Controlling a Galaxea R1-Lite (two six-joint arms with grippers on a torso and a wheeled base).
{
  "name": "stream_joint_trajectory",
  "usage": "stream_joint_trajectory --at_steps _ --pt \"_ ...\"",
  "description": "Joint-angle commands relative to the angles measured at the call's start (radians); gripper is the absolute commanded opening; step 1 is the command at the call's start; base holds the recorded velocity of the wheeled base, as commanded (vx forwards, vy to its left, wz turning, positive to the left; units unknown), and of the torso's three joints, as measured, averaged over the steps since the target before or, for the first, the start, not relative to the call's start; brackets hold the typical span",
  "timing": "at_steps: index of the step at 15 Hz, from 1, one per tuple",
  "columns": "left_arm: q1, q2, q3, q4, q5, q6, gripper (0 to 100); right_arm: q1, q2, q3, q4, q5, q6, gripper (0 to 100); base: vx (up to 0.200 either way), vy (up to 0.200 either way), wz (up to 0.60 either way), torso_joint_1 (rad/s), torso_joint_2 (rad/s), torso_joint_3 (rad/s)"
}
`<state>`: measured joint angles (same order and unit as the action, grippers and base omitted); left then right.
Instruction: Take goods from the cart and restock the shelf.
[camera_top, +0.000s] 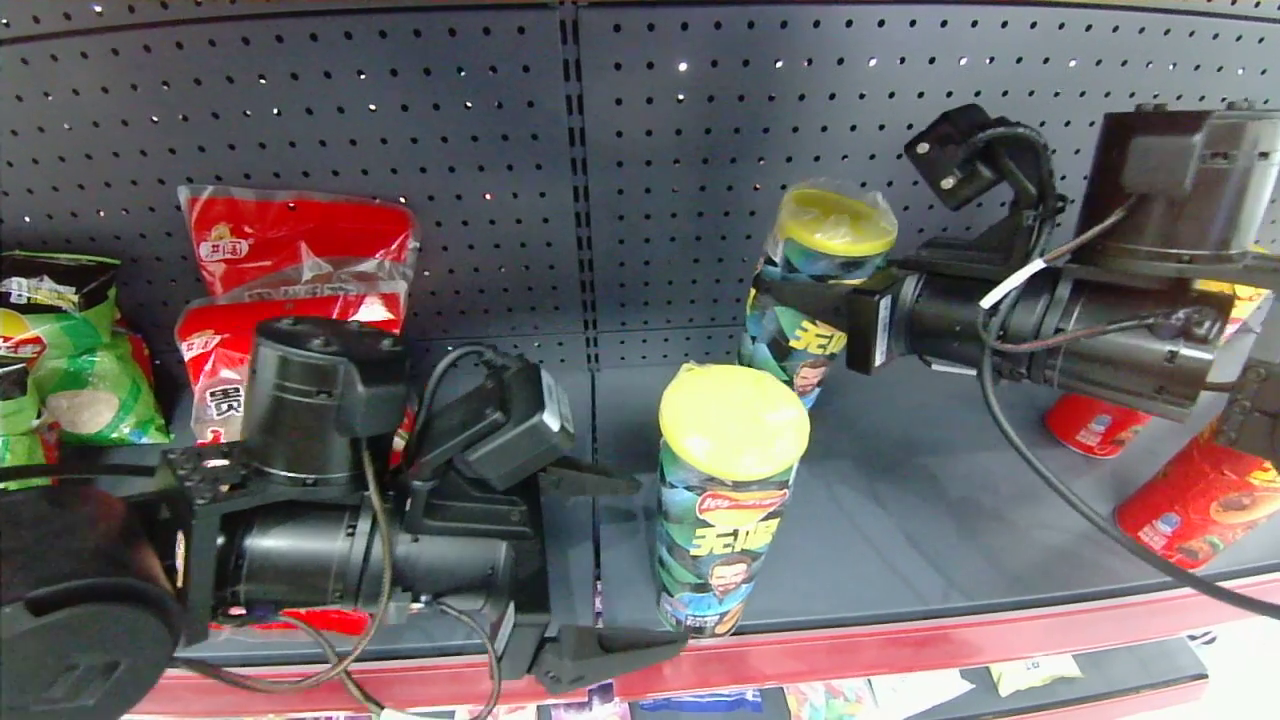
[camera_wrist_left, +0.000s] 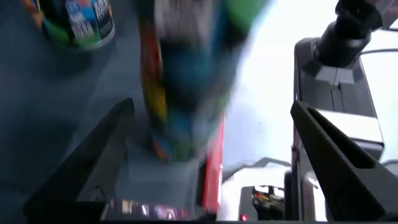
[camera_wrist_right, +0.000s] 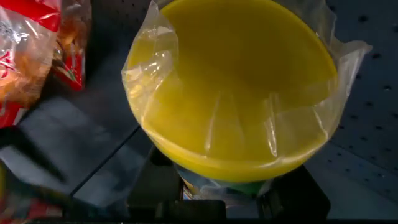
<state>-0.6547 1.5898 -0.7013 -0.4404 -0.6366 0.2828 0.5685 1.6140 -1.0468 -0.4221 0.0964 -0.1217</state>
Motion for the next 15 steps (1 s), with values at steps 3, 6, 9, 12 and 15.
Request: stream_joint_trajectory --at_steps 3,6,9,12,15 --pt "0.09 -0.154 0.131 -0.001 0.006 -0.005 100 0.036 0.076 -0.006 -0.001 -0.027 0.008 0 0.0 0.0 0.0 0.0 0.0 0.0" --pt "0.104 -0.189 0.163 -0.001 0.023 -0.011 100 0.056 0.101 -0.039 -0.001 -0.027 0.04 0 0.0 0.0 0.0 0.0 0.0 0.0" --pt "0.104 -0.202 0.167 -0.001 0.034 -0.033 100 0.068 0.122 -0.059 -0.001 -0.027 0.043 0 0.0 0.0 0.0 0.0 0.0 0.0" --pt "0.104 -0.206 0.167 -0.001 0.035 -0.034 100 0.067 0.135 -0.05 -0.001 -0.029 0.043 0 0.0 0.0 0.0 0.0 0.0 0.0" --pt "0.104 -0.206 0.166 -0.001 0.04 -0.034 100 0.067 0.132 -0.042 -0.001 -0.029 0.07 100 0.0 0.0 0.0 0.0 0.0 0.0"
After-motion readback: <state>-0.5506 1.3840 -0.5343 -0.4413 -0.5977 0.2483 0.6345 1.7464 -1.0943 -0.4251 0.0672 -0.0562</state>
